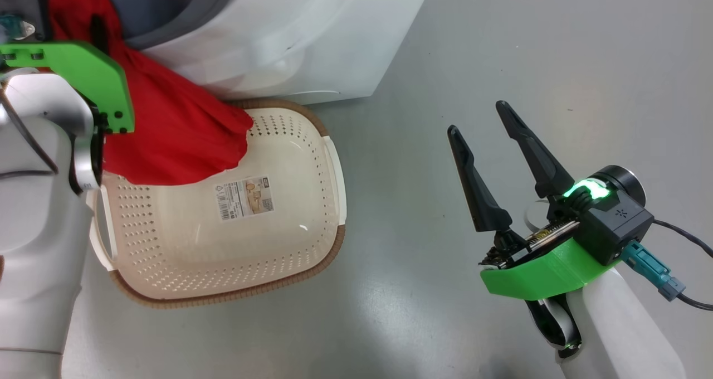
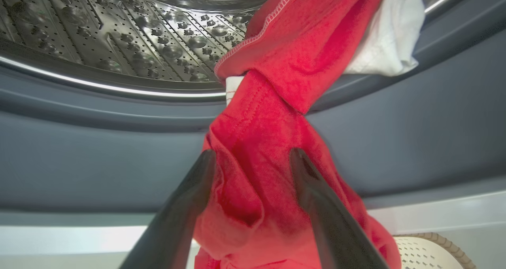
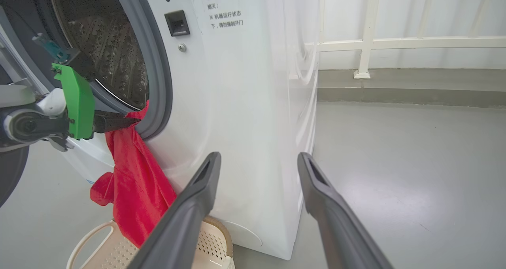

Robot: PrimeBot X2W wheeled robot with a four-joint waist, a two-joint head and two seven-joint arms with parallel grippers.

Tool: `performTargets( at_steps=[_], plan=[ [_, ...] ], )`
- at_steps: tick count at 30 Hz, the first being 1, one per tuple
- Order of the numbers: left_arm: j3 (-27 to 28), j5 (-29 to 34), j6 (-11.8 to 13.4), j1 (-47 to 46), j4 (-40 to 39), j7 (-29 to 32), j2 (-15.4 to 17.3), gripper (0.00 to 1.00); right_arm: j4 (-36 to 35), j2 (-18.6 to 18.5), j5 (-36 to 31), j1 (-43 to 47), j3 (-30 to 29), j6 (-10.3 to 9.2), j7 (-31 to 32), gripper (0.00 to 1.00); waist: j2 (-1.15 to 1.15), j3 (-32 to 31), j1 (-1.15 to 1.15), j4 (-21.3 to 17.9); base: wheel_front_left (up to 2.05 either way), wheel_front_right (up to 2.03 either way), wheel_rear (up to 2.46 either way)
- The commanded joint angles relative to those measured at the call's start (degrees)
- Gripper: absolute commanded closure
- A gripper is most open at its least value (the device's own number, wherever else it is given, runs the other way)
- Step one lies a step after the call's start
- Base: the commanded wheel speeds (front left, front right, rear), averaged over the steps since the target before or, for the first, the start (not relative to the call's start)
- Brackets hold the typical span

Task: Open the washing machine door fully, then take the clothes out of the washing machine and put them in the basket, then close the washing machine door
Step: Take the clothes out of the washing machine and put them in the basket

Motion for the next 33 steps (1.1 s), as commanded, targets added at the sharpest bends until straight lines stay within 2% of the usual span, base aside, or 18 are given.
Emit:
performTargets(
  at_steps=[1,3,4,8,18,24,33],
  plan=[
    [1.6,-0.8,-0.1,-1.0,-0.5,0.5,3.3,0.00,-1.4,0.3,0.6,0.3,1.1,0.37,-0.4,0.00,0.00,0.2,0.00,0.0,0.00,0.00,0.00],
    [1.6,-1.0,-0.3,-1.0,-0.3,0.5,3.5,0.97,-1.4,0.3,0.5,0.3,1.1,0.37,-0.4,0.00,0.00,0.3,0.00,0.1,0.00,0.00,0.00],
    [1.5,-1.2,-0.6,-1.0,-0.2,0.4,3.5,1.00,-1.4,0.3,0.5,0.3,1.0,0.37,-0.4,0.00,0.00,0.3,0.00,0.1,0.00,0.00,0.00],
    [1.3,-1.3,-0.8,-0.9,-0.3,-0.7,3.5,1.00,-1.4,0.3,0.4,0.3,1.0,0.37,-0.4,0.00,0.00,0.4,0.00,0.4,0.00,0.00,0.00],
    [2.4,-3.1,-1.5,0.9,-4.6,-9.1,2.9,1.00,-1.3,0.3,-0.1,0.9,0.4,0.37,-0.4,0.00,0.00,0.0,0.00,1.3,0.00,0.00,0.00],
    [2.6,-2.9,-0.1,5.2,-9.5,-15.1,2.8,1.00,-1.4,0.3,-0.6,1.4,-0.3,0.37,-0.4,0.00,0.00,-0.5,0.00,2.1,0.00,0.00,0.00],
    [3.6,-4.3,-0.9,12.2,-19.5,-24.6,2.1,1.00,-1.3,0.3,-1.0,1.6,-0.4,0.37,-0.4,0.00,0.00,-0.5,0.00,3.7,0.00,0.00,0.00]
  ],
)
